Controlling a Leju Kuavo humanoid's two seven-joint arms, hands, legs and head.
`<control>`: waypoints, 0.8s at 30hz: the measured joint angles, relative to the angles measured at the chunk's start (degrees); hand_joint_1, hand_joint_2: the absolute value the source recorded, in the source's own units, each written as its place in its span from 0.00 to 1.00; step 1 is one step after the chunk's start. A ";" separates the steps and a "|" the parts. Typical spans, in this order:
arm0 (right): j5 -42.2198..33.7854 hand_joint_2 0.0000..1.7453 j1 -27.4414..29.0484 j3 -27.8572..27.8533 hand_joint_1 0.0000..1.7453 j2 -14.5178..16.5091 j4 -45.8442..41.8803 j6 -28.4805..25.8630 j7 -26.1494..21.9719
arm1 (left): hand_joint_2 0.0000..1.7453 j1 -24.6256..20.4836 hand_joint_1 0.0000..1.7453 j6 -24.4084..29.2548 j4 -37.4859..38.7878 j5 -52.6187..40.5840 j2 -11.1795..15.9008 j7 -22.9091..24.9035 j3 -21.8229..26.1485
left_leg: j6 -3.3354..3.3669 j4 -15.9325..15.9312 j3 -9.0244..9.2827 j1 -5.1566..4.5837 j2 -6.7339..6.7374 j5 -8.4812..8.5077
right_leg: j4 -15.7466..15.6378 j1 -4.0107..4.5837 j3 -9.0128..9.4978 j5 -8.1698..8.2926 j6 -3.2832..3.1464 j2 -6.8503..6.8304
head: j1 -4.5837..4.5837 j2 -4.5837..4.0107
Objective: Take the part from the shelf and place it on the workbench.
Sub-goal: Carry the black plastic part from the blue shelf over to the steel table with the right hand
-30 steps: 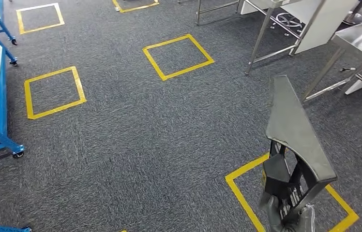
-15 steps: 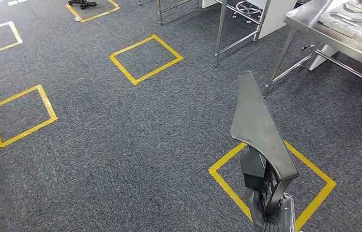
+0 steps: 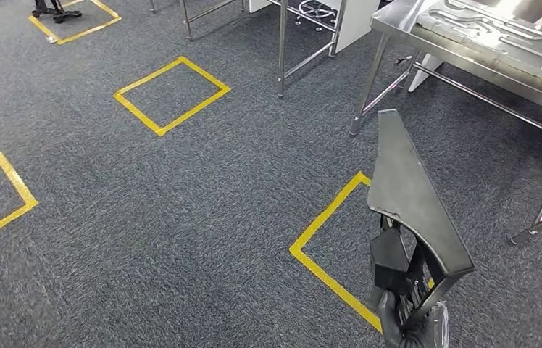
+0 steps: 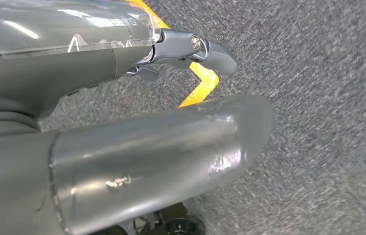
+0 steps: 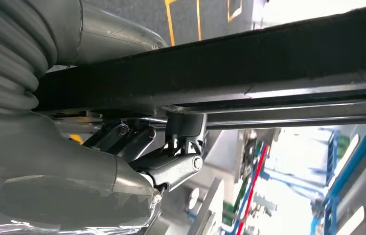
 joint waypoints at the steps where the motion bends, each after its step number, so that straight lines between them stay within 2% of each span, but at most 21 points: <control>1: -0.07 1.00 0.08 -0.11 1.00 -0.01 0.00 0.03 0.02 | 0.00 0.05 0.00 0.00 0.00 -0.04 -0.04 -0.01 0.00 | 0.01 0.02 0.03 -0.06 0.77 -0.10 | 2.24 -0.16 -1.05 -0.58 0.18 -0.37 | 0.01 0.00; 2: -0.15 1.00 0.17 -0.24 1.00 -0.03 0.00 0.07 0.03 | 0.00 0.04 0.00 0.00 0.00 -0.10 -0.10 -0.01 0.00 | -0.05 0.05 0.10 -0.08 1.52 -0.21 | 2.40 -0.28 -1.08 -0.04 0.31 -0.60 | 0.01 0.00; 3: -0.23 1.00 0.23 -0.35 1.00 -0.04 -0.01 0.13 0.04 | 0.00 0.00 0.00 0.00 0.00 -0.20 -0.20 -0.02 0.00 | -0.18 0.09 0.23 -0.09 2.21 -0.36 | 0.25 -0.36 0.10 1.48 0.36 -0.93 | 0.02 0.00; 4: -0.28 1.00 0.27 -0.44 1.00 -0.05 -0.02 0.17 0.06 | 0.00 -0.05 0.00 -0.01 0.00 -0.30 -0.31 -0.03 0.00 | -0.34 0.13 0.45 -0.09 2.84 -0.55 | -3.50 -0.37 2.18 3.46 0.31 -1.64 | 0.03 0.00; 5: -0.32 1.00 0.25 -0.51 1.00 -0.06 -0.02 0.21 0.06 | 0.00 -0.07 0.00 -0.01 0.00 -0.40 -0.40 -0.04 0.00 | -0.58 0.16 0.72 -0.18 3.45 -0.78 | -7.46 -0.21 4.36 4.90 0.05 -2.95 | 0.02 0.00; 6: -0.34 1.00 0.23 -0.56 1.00 -0.06 -0.05 0.25 0.06 | 0.00 -0.07 0.00 -0.01 0.00 -0.46 -0.48 -0.06 0.00 | -0.87 0.22 0.96 -0.30 3.96 -1.02 | -10.58 -0.06 6.06 5.89 -0.26 -4.06 | 0.01 0.00; 7: -0.34 1.00 0.22 -0.61 1.00 -0.06 -0.10 0.28 0.05 | 0.00 -0.10 0.00 -0.01 0.00 -0.49 -0.52 -0.09 0.00 | -1.18 0.25 1.21 -0.42 4.44 -1.22 | -12.33 0.14 6.97 6.24 -0.58 -4.78 | -0.01 0.00; 8: -0.34 1.00 0.23 -0.67 1.00 -0.06 -0.14 0.34 0.05 | 0.00 -0.15 0.00 -0.01 0.00 -0.51 -0.55 -0.13 0.00 | -1.51 0.24 1.44 -0.53 4.98 -1.37 | -12.86 0.35 7.14 6.09 -0.88 -4.92 | -0.04 0.00; 10: -0.30 1.00 0.38 -0.84 1.00 -0.07 -0.23 0.50 0.05 | 0.00 -0.35 0.00 -0.04 -0.01 -0.54 -0.63 -0.20 0.00 | -2.14 0.21 1.82 -0.49 5.91 -1.71 | -13.11 0.26 7.08 6.30 -1.40 -3.55 | -0.04 0.00; 11: -0.25 1.00 0.48 -0.94 1.00 -0.07 -0.30 0.62 0.03 | 0.00 -0.44 0.00 -0.06 -0.01 -0.56 -0.67 -0.25 0.00 | -2.43 0.79 1.74 -0.38 5.25 -2.34 | -13.33 0.09 7.17 6.42 -1.75 -2.91 | -0.13 0.00; 12: -0.21 1.00 0.51 -1.03 1.00 -0.07 -0.37 0.73 0.03 | 0.00 -0.48 0.00 -0.09 -0.02 -0.57 -0.70 -0.29 0.00 | -2.66 2.28 1.21 -0.25 3.95 -3.47 | -13.56 -0.12 7.27 6.58 -2.12 -2.29 | -0.27 0.00; 14: -0.09 1.00 0.44 -1.22 1.00 -0.05 -0.48 1.03 0.03 | 0.00 -0.35 0.00 -0.14 -0.02 -0.58 -0.75 -0.36 -0.01 | -2.96 8.77 -1.59 -0.03 0.58 -7.11 | -13.73 -0.29 7.34 6.74 -2.63 -0.97 | -0.64 0.00; 15: -0.03 1.00 0.39 -1.31 1.00 -0.05 -0.48 1.18 0.05 | 0.00 -0.22 0.00 -0.17 -0.02 -0.58 -0.77 -0.36 -0.02 | -3.06 12.69 -3.44 0.00 -0.27 -8.75 | -13.70 -0.25 7.32 6.76 -2.74 -0.21 | -0.74 0.00; 16: 0.07 1.00 0.41 -1.39 1.00 -0.05 -0.48 1.34 0.06 | 0.00 -0.08 0.00 -0.19 -0.02 -0.58 -0.78 -0.37 -0.02 | -3.14 15.66 -4.96 0.01 -0.67 -9.52 | -13.65 -0.22 7.34 6.75 -2.78 0.67 | -0.76 0.00; 17: 0.17 1.00 0.45 -1.47 1.00 -0.05 -0.48 1.47 0.06 | 0.00 0.02 0.00 -0.21 -0.02 -0.58 -0.78 -0.40 -0.02 | -3.16 16.75 -5.72 0.02 -0.86 -9.16 | -13.56 -0.19 7.37 6.73 -2.76 1.57 | -0.77 0.00; 18: 0.27 1.00 0.48 -1.55 1.00 -0.05 -0.48 1.58 0.07 | 0.00 0.07 0.00 -0.22 -0.02 -0.58 -0.78 -0.44 -0.02 | -3.12 15.39 -5.40 0.04 -1.03 -7.57 | -13.42 -0.20 7.42 6.68 -2.70 2.49 | -0.78 0.00; 19: 0.38 1.00 0.50 -1.62 1.00 -0.05 -0.48 1.65 0.07 | 0.00 0.08 0.00 -0.23 -0.02 -0.59 -0.77 -0.49 -0.01 | -3.04 12.16 -4.23 0.10 -1.46 -5.22 | -13.22 -0.23 7.45 6.60 -2.58 3.36 | -0.79 0.00; 21: 0.65 1.00 0.41 -1.75 1.00 -0.03 -0.48 1.79 0.07 | 0.00 0.11 0.00 -0.27 -0.02 -0.61 -0.76 -0.60 0.00 | -2.78 4.76 -1.32 0.40 -4.42 -1.87 | -12.64 -0.23 7.24 6.32 -2.15 4.87 | -0.83 0.00; 23: 0.93 1.00 0.25 -1.88 1.00 0.00 -0.46 2.13 0.07 | 0.00 0.03 0.00 -0.37 -0.01 -0.76 -0.78 -0.69 -0.01 | -2.44 1.79 -0.17 0.44 -6.69 -1.37 | -12.32 -0.32 6.63 6.36 -1.39 6.23 | -0.87 0.00; 24: 1.06 1.00 0.19 -1.95 1.00 0.01 -0.46 2.36 0.06 | 0.00 -0.07 0.00 -0.42 0.00 -0.87 -0.78 -0.76 -0.02 | -2.21 1.57 -0.16 0.33 -6.52 -1.36 | -12.33 -0.36 6.31 6.53 -0.96 6.94 | -0.87 0.00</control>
